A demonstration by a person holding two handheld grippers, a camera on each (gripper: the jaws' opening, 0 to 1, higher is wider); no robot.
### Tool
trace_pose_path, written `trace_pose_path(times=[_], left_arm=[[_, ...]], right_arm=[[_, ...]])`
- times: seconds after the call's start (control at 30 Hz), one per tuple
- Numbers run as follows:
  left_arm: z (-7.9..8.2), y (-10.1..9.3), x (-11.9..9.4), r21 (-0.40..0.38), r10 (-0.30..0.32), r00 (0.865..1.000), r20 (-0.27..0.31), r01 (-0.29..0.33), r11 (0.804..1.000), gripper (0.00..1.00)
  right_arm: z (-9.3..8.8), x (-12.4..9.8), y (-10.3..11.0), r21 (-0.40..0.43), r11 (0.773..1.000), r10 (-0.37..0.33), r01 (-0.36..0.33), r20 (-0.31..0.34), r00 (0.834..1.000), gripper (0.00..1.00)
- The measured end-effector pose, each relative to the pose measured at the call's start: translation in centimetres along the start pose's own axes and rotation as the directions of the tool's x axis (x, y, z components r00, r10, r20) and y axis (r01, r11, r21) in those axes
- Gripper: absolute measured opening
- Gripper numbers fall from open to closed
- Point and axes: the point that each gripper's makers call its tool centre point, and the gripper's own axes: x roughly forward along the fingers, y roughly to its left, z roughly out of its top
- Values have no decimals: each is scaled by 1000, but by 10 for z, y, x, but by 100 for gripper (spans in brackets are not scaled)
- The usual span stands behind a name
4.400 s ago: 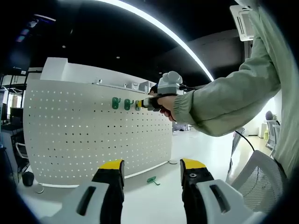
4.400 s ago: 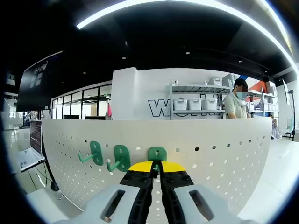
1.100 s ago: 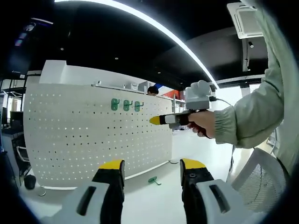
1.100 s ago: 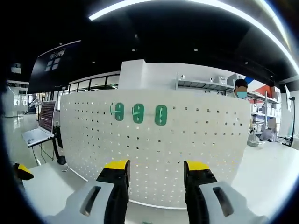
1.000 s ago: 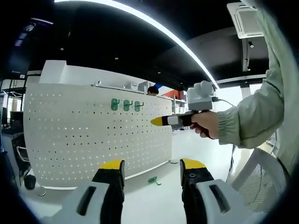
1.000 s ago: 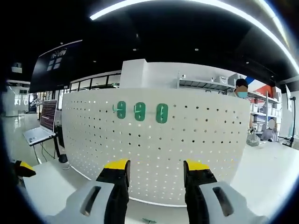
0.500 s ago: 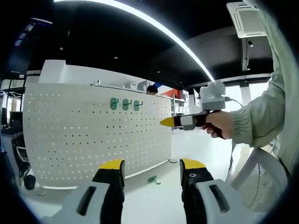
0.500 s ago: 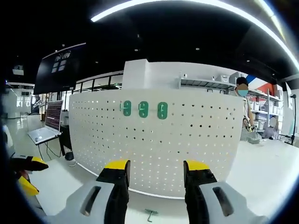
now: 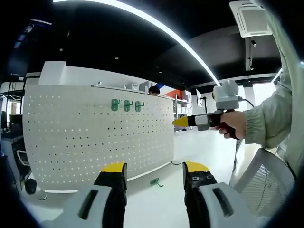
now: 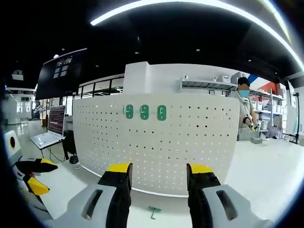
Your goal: Insert the hook assembly into the mounting plate slot until the hook locks in place.
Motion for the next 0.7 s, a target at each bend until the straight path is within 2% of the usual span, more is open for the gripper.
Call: trace_pose_path(times=[0.4, 0.57, 0.63, 0.7], left_arm=[[-3, -1, 1, 10, 1, 1000, -15, -1, 1000, 49], [-5, -1, 1, 13, 0, 1000, -25, 0, 1000, 49], [-6, -1, 1, 13, -1, 1000, -28, 1, 1000, 49], [-7, -1, 1, 13, -1, 999, -32, 2, 1000, 49]], right_arm=[[-11, -20, 8, 33, 999, 16, -16, -3, 1000, 44], [-10, -28, 11, 52, 998, 24, -25, 8, 1000, 44], [-10, -31, 12, 84, 996, 31, -31, 9, 999, 44], [-10, -35, 13, 76, 996, 34, -35, 11, 999, 44]])
